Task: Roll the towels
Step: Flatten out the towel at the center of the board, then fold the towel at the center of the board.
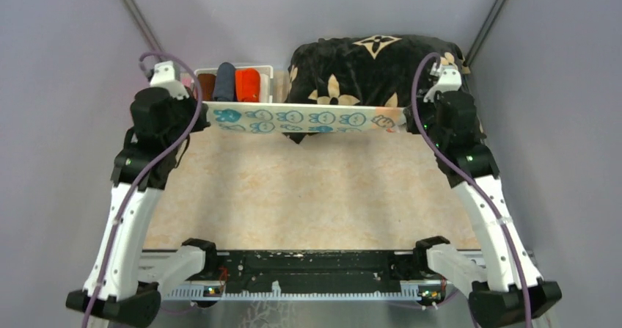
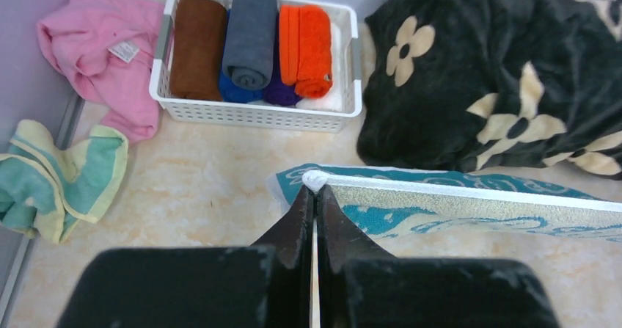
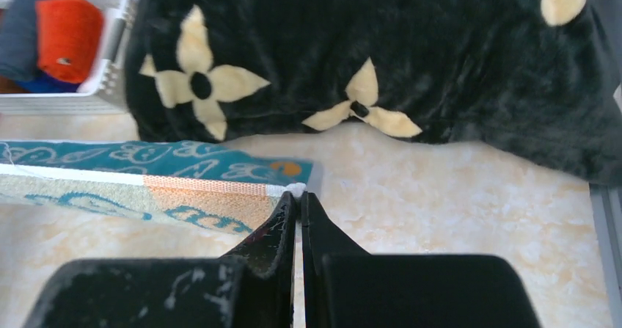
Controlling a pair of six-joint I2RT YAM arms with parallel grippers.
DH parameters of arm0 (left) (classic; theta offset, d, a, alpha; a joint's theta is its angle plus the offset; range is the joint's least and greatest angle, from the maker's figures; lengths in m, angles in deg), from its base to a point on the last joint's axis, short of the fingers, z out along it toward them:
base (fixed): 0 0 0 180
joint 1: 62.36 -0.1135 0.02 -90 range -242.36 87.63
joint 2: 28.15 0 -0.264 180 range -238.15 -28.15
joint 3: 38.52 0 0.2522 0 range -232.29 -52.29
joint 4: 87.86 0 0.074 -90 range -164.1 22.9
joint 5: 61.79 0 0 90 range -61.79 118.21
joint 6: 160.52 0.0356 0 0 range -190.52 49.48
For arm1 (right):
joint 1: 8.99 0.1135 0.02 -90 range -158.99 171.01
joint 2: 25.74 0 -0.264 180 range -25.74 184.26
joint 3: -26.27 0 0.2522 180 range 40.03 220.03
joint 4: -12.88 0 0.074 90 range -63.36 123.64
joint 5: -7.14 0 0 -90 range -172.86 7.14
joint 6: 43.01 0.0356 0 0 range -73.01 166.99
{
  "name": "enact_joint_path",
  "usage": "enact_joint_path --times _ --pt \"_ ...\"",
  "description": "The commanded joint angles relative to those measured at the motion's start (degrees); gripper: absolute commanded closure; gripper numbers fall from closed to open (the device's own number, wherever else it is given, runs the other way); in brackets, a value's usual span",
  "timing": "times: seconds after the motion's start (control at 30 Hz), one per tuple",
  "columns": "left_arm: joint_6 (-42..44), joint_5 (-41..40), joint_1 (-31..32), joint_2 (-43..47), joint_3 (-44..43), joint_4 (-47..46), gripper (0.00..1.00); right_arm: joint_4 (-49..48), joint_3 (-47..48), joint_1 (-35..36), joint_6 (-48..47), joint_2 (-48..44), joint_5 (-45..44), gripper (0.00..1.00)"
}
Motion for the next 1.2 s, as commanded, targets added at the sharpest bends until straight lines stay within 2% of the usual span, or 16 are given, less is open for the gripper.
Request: enact_joint_path --times 0.0,0.17,0.27,0.37,0.5,0.63,0.8,1.0,1.17 --pt "1.8 -4.9 -0.7 9.5 2.7 1.2 1.0 3.7 0.7 -0.4 -3.7 -9.3 0.1 1.0" --pt "1.0 -3.7 -0.7 20.1 3.0 5.7 1.0 10.1 1.8 -0.4 -4.5 -20.0 5.5 1.0" --pt "0.7 -3.2 -0.8 23.7 3.3 9.0 1.0 13.7 2.3 -0.4 -3.9 -23.2 8.1 1.0" --pt "0.1 -2.3 -0.7 23.9 4.7 11.3 1.0 15.8 1.7 -0.4 -1.8 -23.7 9.1 1.0" --pt "-2.1 -4.1 -0.7 20.1 11.8 10.2 1.0 14.9 -3.4 -0.4 1.1 -19.4 7.7 1.0" --pt "-4.4 -3.1 -0.7 12.5 20.3 1.9 1.0 8.3 -10.9 -0.4 2.7 -10.9 4.0 1.0" --pt "-5.8 -0.6 -0.7 -3.9 24.9 -10.8 1.0 -9.9 -18.0 -1.3 1.8 3.8 -2.6 1.0" --pt "-3.8 -0.4 -2.1 -28.0 16.2 -18.3 1.0 -23.6 -14.6 -3.2 -1.8 23.0 -7.3 1.0" --pt "-0.3 3.5 -3.9 -37.8 8.7 -21.6 1.0 -27.3 -10.4 -3.5 -5.8 30.4 -7.8 1.0"
